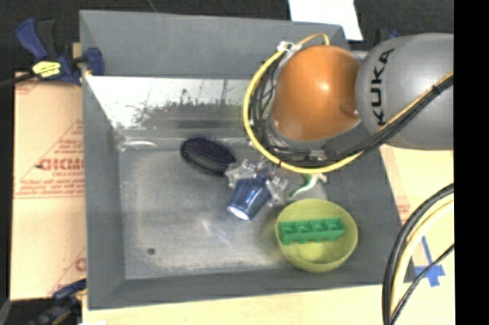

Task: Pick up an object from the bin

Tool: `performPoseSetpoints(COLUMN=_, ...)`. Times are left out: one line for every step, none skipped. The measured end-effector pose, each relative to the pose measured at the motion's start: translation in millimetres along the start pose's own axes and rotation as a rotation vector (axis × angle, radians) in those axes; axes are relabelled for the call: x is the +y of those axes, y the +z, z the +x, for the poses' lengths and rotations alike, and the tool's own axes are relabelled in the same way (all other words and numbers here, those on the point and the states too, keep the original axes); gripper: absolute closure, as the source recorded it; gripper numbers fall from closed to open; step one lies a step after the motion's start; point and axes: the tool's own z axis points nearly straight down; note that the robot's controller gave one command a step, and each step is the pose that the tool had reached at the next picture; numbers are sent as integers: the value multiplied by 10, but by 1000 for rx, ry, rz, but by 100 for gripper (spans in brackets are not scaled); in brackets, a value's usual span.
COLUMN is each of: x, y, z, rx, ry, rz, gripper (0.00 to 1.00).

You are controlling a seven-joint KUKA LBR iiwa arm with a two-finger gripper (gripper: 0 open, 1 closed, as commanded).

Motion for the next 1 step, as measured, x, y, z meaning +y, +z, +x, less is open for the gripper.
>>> performPoseSetpoints(x=-7, y=-208, z=-3, rx=-1, ry=3, rz=1, gripper=100)
